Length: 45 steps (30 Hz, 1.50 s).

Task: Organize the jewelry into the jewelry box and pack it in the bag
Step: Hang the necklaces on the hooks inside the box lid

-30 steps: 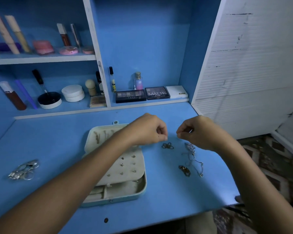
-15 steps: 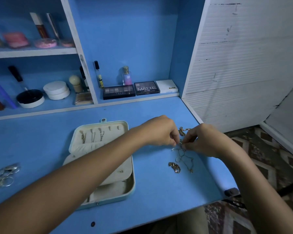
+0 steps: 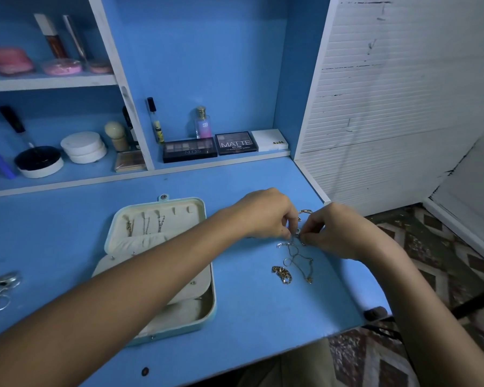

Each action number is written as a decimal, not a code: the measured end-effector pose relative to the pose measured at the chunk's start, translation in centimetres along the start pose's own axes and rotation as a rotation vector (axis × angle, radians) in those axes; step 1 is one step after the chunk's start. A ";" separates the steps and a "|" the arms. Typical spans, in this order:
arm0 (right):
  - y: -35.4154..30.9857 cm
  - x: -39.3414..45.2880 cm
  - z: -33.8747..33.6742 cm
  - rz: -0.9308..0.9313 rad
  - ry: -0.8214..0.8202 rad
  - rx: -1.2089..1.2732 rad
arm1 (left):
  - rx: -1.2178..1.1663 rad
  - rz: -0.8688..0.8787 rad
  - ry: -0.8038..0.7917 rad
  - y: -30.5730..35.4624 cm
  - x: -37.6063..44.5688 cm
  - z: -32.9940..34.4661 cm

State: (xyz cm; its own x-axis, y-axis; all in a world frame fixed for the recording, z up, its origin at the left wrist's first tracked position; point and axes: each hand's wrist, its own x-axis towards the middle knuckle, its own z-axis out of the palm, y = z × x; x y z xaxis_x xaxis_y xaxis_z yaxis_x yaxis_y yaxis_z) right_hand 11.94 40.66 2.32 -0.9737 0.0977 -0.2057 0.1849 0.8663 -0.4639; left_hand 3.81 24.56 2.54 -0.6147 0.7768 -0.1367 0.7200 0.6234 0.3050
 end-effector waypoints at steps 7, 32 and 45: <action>0.1 -0.3 0.0 0.010 -0.017 -0.041 | 0.004 0.009 -0.005 0.3 0.3 0.2; 0.5 -0.5 0.6 -0.065 0.049 0.062 | -0.107 0.031 -0.008 -1.0 0.3 0.2; -0.9 -0.5 -1.1 -0.116 0.201 0.468 | -0.326 -0.045 0.105 -1.5 -1.5 -3.1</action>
State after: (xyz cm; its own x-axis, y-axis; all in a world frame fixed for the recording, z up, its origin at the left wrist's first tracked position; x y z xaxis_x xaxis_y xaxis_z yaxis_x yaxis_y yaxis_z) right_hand 12.07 40.33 3.76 -0.9891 0.1459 0.0184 0.0689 0.5701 -0.8187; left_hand 2.61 22.19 5.21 -0.6857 0.7250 -0.0642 0.5608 0.5825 0.5884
